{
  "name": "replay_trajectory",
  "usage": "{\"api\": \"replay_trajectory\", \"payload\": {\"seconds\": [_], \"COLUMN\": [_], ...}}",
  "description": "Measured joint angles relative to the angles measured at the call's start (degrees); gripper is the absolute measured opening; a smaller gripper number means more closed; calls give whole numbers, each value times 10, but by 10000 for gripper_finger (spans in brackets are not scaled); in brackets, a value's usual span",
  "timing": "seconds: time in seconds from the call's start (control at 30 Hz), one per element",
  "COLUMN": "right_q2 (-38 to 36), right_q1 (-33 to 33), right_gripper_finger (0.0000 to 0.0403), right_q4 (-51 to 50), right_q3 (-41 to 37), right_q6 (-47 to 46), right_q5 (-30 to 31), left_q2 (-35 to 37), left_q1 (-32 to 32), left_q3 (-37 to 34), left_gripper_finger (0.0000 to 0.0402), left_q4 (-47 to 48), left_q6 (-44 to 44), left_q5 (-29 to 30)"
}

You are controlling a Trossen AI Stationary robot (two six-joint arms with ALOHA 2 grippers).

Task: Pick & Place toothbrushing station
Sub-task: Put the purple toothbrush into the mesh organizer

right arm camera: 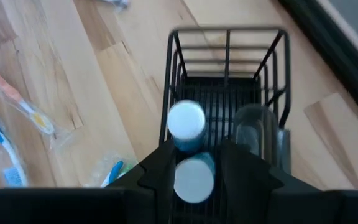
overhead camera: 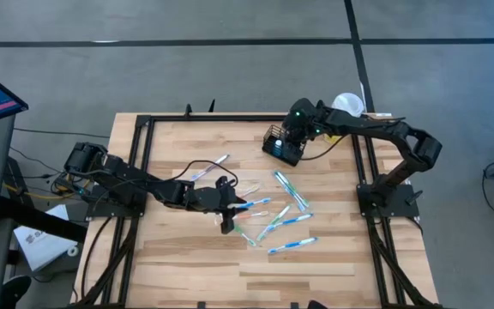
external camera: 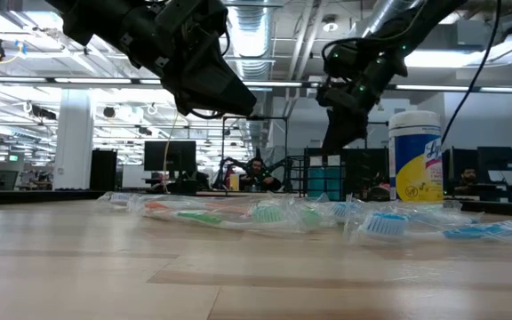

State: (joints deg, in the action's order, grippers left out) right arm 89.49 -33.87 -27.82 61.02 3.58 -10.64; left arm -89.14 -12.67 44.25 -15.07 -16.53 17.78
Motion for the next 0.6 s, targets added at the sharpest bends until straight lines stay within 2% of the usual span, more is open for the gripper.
{"api": "replay_trajectory", "payload": {"seconds": [0.23, 0.33, 0.6], "right_q2": [0, 0, 0], "right_q1": [13, 26, 71], "right_gripper_finger": [120, 120, 120], "right_q4": [-11, -9, -5], "right_q3": [38, 45, 47], "right_q6": [0, 0, 14], "right_q5": [-16, -30, -30], "left_q2": [2, 17, 76], "left_q1": [0, 0, 0], "left_q3": [0, 1, 1], "left_gripper_finger": [104, 104, 104], "left_q4": [4, 41, 180], "left_q6": [8, 10, -48], "left_q5": [3, 10, 113]}}
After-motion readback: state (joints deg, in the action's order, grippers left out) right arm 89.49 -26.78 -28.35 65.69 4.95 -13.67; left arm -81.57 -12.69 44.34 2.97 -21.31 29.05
